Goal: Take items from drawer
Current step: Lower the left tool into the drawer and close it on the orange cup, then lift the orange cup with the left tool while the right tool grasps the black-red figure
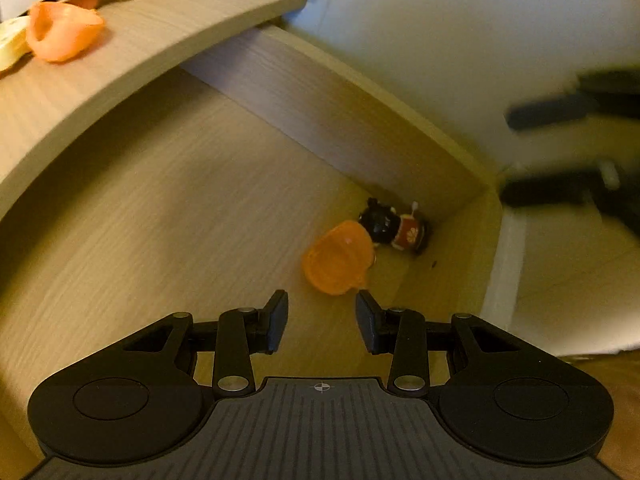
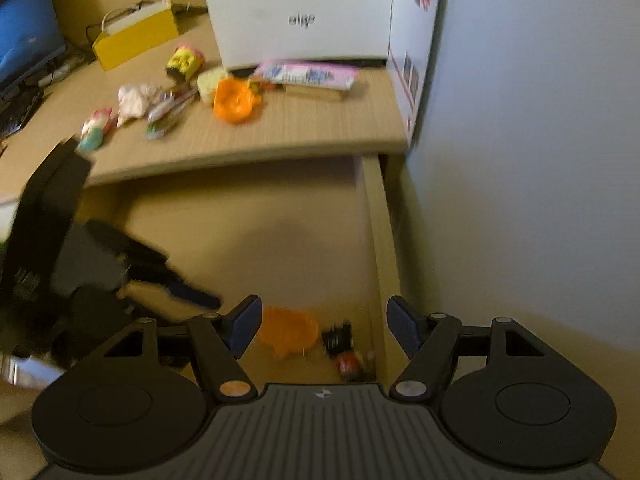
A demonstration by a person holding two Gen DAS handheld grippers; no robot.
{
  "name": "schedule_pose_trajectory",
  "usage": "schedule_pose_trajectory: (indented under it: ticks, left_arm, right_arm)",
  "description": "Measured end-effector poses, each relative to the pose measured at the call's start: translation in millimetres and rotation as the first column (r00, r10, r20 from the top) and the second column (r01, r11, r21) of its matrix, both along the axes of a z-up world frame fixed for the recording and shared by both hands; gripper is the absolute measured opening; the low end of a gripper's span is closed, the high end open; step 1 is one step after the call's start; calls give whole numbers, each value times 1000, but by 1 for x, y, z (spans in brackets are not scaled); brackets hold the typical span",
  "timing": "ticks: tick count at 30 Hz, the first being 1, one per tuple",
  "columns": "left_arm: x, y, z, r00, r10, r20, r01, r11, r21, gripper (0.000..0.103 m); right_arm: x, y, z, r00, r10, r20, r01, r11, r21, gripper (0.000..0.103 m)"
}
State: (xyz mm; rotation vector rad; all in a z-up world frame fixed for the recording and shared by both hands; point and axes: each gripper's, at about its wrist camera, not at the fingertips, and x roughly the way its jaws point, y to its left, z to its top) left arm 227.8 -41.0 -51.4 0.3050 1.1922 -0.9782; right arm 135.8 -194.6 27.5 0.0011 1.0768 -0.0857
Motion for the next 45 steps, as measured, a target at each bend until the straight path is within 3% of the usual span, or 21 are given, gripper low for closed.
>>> schedule_pose_trajectory:
  ticks: [7,15,24,27,30,32,38,41,45]
  left_arm:
    - [4,-18,-3,1000,-6,1,6,1000,-6,41]
    - [11,-26,-14,998,-47,47,48,998,-35,41]
    - [16,-43,-40,998,-60,21,60,998,0,41]
    - [17,-47,-44,997,-75,-1,75,997,8,14]
    - [24,-43,-46,997,8,-77,-5,999,49,12]
    - [27,-35,-44,992,14,-123,-11,1000,25,11]
    - [30,12,-18,990,119,-82,-120,993,-15,10]
    - [33,44,-5,974,216,-72,-220,974,-57,10]
    - [31,82,8,947,315,-58,-320,942,-99,10]
  right_arm:
    - [-22,9,-25,993,61,-103,-68,995,-67,70]
    - [-25,4,-29,994,33,-109,-41,996,-76,70]
    - [-32,1,-34,992,8,-123,-18,996,-88,70]
    - [-33,2,-34,993,1,-119,-14,994,-104,70]
    - [-34,1,-32,994,2,-113,-15,994,-109,70]
    - [-33,1,-32,993,-1,-117,-12,993,-113,70]
    - [-10,6,-30,994,3,-105,-19,988,-155,67]
    - [11,7,-29,994,-9,-105,-6,990,-138,65]
    - [48,10,-42,985,-21,-171,4,995,-100,65]
